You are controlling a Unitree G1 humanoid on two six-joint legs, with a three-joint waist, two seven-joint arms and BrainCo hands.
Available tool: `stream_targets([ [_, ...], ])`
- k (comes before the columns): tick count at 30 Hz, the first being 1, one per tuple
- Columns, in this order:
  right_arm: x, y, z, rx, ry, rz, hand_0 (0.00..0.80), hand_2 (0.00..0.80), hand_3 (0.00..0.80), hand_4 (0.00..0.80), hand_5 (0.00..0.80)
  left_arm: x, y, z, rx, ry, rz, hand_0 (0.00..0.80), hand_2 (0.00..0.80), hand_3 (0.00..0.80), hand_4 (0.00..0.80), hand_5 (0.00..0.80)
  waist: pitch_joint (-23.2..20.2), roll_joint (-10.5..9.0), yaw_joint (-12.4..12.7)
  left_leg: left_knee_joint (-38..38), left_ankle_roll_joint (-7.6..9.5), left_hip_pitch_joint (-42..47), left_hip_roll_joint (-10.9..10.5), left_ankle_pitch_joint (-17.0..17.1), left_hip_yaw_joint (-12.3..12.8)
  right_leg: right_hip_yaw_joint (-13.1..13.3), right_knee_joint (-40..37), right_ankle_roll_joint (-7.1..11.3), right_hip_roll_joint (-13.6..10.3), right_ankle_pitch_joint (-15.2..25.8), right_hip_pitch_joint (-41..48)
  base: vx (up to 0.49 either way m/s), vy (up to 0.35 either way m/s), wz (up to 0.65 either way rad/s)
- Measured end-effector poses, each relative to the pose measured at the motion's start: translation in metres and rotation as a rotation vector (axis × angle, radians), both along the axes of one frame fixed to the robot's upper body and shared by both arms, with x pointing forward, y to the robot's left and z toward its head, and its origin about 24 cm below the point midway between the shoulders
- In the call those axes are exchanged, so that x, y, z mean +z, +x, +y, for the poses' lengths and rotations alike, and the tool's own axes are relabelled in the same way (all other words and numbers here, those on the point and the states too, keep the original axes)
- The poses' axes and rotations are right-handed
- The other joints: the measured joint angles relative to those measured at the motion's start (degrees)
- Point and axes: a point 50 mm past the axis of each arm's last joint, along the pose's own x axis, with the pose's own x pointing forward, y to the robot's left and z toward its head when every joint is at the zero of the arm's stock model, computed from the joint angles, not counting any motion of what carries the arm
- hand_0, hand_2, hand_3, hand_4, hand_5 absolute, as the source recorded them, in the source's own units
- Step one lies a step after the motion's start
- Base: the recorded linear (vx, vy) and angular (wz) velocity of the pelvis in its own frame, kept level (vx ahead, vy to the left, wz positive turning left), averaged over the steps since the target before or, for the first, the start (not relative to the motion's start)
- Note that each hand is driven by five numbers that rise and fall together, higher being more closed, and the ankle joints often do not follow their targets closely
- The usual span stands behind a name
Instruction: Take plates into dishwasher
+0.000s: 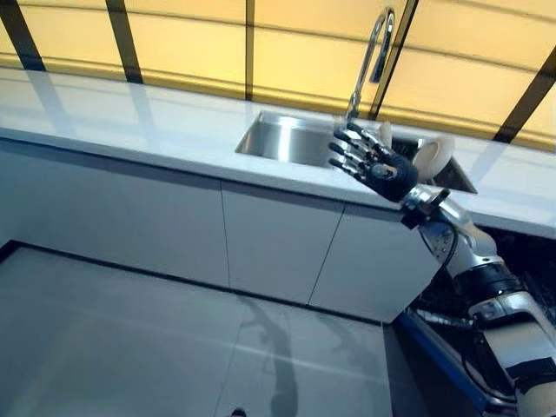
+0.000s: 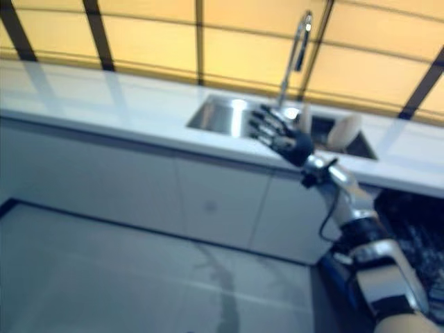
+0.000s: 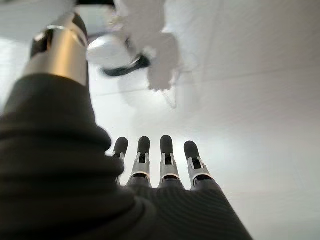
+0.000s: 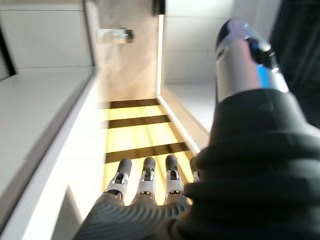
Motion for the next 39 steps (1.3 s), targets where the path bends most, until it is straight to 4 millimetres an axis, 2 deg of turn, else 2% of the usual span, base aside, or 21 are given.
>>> stream_targets([
  [1,0.003,0.0,-0.007,-0.023,0.021,-0.008,0.0,0.0,0.0,0.0,0.0,0.002,0.005,0.004,-0.003,0.01,-0.009,0.0,0.0,0.0,0.0,0.0,-0.51,-0.51,-0.15,-0.2,-0.36,-0.12,-0.27,0.08,-0.09,-1.2,-3.94,1.81,-0.31,1.2,1.33,0.226,0.041,-0.27],
  [3,0.002,0.002,-0.023,-0.084,0.056,0.005,0.0,0.0,0.0,0.0,0.0,0.004,0.011,0.005,-0.011,0.016,-0.011,0.0,0.0,0.0,0.0,0.0,-1.32,-1.44,-0.17,0.1,-0.58,-1.17,-1.09,-0.44,-0.68,-2.53,-8.06,2.96,-0.74,1.92,2.32,0.166,0.026,-0.19],
  [8,0.007,0.001,-0.056,-0.249,0.099,0.011,0.0,0.0,0.0,0.0,0.0,0.008,0.033,0.002,-0.029,0.013,-0.036,0.0,0.0,0.0,0.0,0.0,-2.57,-2.71,-0.42,6.0,-0.51,-7.61,-1.64,-2.95,-1.6,-4.74,-15.07,3.69,-0.9,2.68,2.38,0.069,0.049,-0.02],
  [13,-0.001,0.005,-0.069,-0.397,0.147,0.056,0.0,0.0,0.0,0.0,0.0,0.005,0.023,0.003,-0.006,0.019,0.015,0.0,0.0,0.0,0.0,0.0,-4.64,-3.12,-0.35,8.3,0.63,-11.18,-2.04,-5.09,-1.46,-4.19,-15.08,3.68,-1.54,2.77,0.24,0.156,0.178,0.02],
  [15,-0.006,0.007,-0.077,-0.464,0.189,0.093,0.0,0.0,0.0,0.0,0.0,0.002,0.018,0.001,-0.002,0.009,0.036,0.0,0.0,0.0,0.0,0.0,-5.82,-2.19,-0.6,8.18,1.32,-11.3,-2.68,-5.94,-1.5,-3.68,-10.45,3.6,-1.63,2.81,-2.18,0.33,0.31,-0.07],
  [16,-0.011,0.006,-0.081,-0.497,0.21,0.112,0.0,0.0,0.0,0.0,0.0,0.0,0.015,-0.003,-0.002,-0.008,0.045,0.0,0.0,0.0,0.0,0.0,-6.32,-0.94,-0.75,6.35,2.32,-9.95,-2.8,-5.39,-1.78,-3.21,-1.96,3.29,-2.04,3.06,-6.05,0.372,0.292,0.15],
  [18,-0.026,0.002,-0.086,-0.531,0.209,0.156,0.0,0.0,0.0,0.0,0.0,-0.003,0.005,-0.005,0.0,-0.019,0.07,0.0,0.0,0.0,0.0,0.0,-6.9,0.0,-3.56,0.94,4.22,-4.56,-4.39,-3.56,-3.28,-0.87,12.01,2.57,-3.08,7.53,-10.76,0.532,0.292,0.41],
  [19,-0.032,0.0,-0.088,-0.539,0.205,0.174,0.0,0.0,0.0,0.0,0.0,-0.004,-0.003,-0.003,0.006,-0.015,0.089,0.0,0.0,0.0,0.0,0.0,-7.03,0.32,-4.88,-2.85,5.34,-1.0,-5.71,-2.4,-5.01,2.86,21.7,3.92,-2.02,7.96,-15.33,0.577,0.196,0.44],
  [21,-0.043,-0.005,-0.091,-0.558,0.198,0.204,0.0,0.0,0.0,0.0,0.0,-0.004,-0.01,0.001,0.024,-0.005,0.11,0.0,0.0,0.0,0.0,0.0,-6.64,1.25,-8.35,-7.71,6.33,3.92,-6.03,-0.58,-9.64,3.72,23.93,3.19,3.67,5.55,-21.47,0.606,0.081,0.44],
  [22,-0.044,-0.006,-0.091,-0.564,0.196,0.206,0.0,0.0,0.0,0.0,0.0,-0.004,-0.012,0.002,0.024,-0.003,0.116,0.0,0.0,0.0,0.0,0.0,-6.42,1.28,-9.12,-7.9,6.35,4.8,-6.1,-0.48,-10.19,3.11,23.37,3.12,5.57,5.35,-24.69,0.691,-0.02,0.47],
  [23,-0.045,-0.011,-0.092,-0.567,0.193,0.2,0.0,0.0,0.0,0.0,0.0,-0.004,-0.012,0.002,0.012,0.003,0.124,0.0,0.0,0.0,0.0,0.0,-6.03,1.31,-11.64,-7.78,6.57,5.26,-6.39,-0.92,-12.18,2.59,18.22,3.0,7.82,5.61,-29.44,0.757,-0.057,0.73],
  [24,-0.05,-0.018,-0.097,-0.586,0.183,0.206,0.0,0.0,0.0,0.0,0.0,-0.004,-0.009,0.001,-0.014,0.007,0.124,0.0,0.0,0.0,0.0,0.0,-5.35,0.24,-14.51,-7.59,6.66,5.96,-8.03,-1.52,-14.85,2.04,13.12,4.44,8.27,6.68,-33.81,0.776,-0.091,1.06],
  [26,-0.061,-0.028,-0.108,-0.639,0.191,0.233,0.0,0.0,0.0,0.0,0.0,-0.006,-0.008,-0.005,-0.033,-0.003,0.125,0.0,0.0,0.0,0.0,0.0,-4.7,-0.89,-18.15,-7.32,7.32,7.89,-10.23,-2.58,-18.37,0.23,1.45,5.28,6.63,10.32,-36.29,0.675,-0.138,1.21],
  [28,-0.06,-0.03,-0.116,-0.698,0.188,0.236,0.0,0.0,0.0,0.0,0.0,-0.007,-0.007,-0.01,-0.031,-0.014,0.12,0.0,0.0,0.0,0.0,0.0,-4.23,-0.88,-18.99,-5.97,8.2,9.99,-12.24,-4.94,-19.31,-1.8,-10.0,5.6,4.42,13.27,-37.75,0.51,-0.14,0.85],
  [30,-0.058,-0.029,-0.121,-0.743,0.152,0.238,0.0,0.0,0.0,0.0,0.0,-0.007,-0.009,-0.008,-0.026,-0.005,0.129,0.0,0.0,0.0,0.0,0.0,-3.49,-0.13,-19.21,-6.22,7.72,13.41,-12.26,-6.9,-18.49,-6.04,-8.87,3.46,2.97,15.05,-37.88,0.467,-0.127,0.53],
  [32,-0.054,-0.027,-0.121,-0.766,0.122,0.233,0.0,0.0,0.0,0.0,0.0,-0.008,-0.016,-0.007,0.006,-0.002,0.147,0.0,0.0,0.0,0.0,0.0,-3.48,0.81,-19.11,-8.29,6.79,16.5,-10.78,-9.08,-14.54,-7.34,-6.68,-0.04,3.21,16.98,-35.61,0.467,-0.096,0.31],
  [34,-0.053,-0.028,-0.125,-0.835,0.078,0.242,0.0,0.0,0.0,0.0,0.0,-0.01,-0.037,-0.004,0.081,-0.001,0.188,0.0,0.0,0.0,0.0,0.0,-5.7,2.58,-19.44,-12.03,3.72,22.69,-8.72,-11.16,-11.03,-8.85,-5.99,-2.13,5.02,17.32,-29.67,0.403,-0.093,0.36],
  [35,-0.051,-0.028,-0.127,-0.854,0.075,0.24,0.0,0.0,0.0,0.0,0.0,-0.01,-0.04,-0.003,0.089,0.0,0.195,0.0,0.0,0.0,0.0,0.0,-6.22,2.94,-19.05,-11.23,2.55,23.32,-8.38,-12.05,-10.92,-8.58,-7.3,-7.99,5.98,20.92,-28.73,0.408,-0.163,-0.06],
  [36,-0.052,-0.027,-0.127,-0.883,0.083,0.246,0.0,0.0,0.0,0.0,0.0,-0.013,-0.047,-0.01,0.098,-0.016,0.215,0.0,0.0,0.0,0.0,0.0,-6.95,5.43,-18.46,-6.97,0.35,22.91,-6.04,-13.2,-10.87,-9.09,-8.54,-8.05,8.57,19.37,-26.58,0.355,-0.161,-0.36],
  [38,-0.045,-0.027,-0.132,-0.933,0.07,0.234,0.0,0.0,0.0,0.0,0.0,-0.017,-0.047,-0.022,0.121,-0.049,0.217,0.0,0.0,0.0,0.0,0.0,-7.69,6.54,-18.26,6.88,-2.24,19.3,-4.59,-12.13,-11.01,-7.47,-11.68,-9.3,11.26,17.26,-22.36,0.41,-0.164,-0.52],
  [39,-0.042,-0.027,-0.133,-0.943,0.071,0.226,0.0,0.0,0.0,0.0,0.0,-0.018,-0.047,-0.025,0.131,-0.058,0.217,0.0,0.0,0.0,0.0,0.0,-7.8,6.66,-18.35,9.76,-3.21,18.61,-4.68,-10.85,-11.16,-6.91,-11.96,-9.41,12.06,16.63,-21.09,0.432,-0.146,-0.55],
])
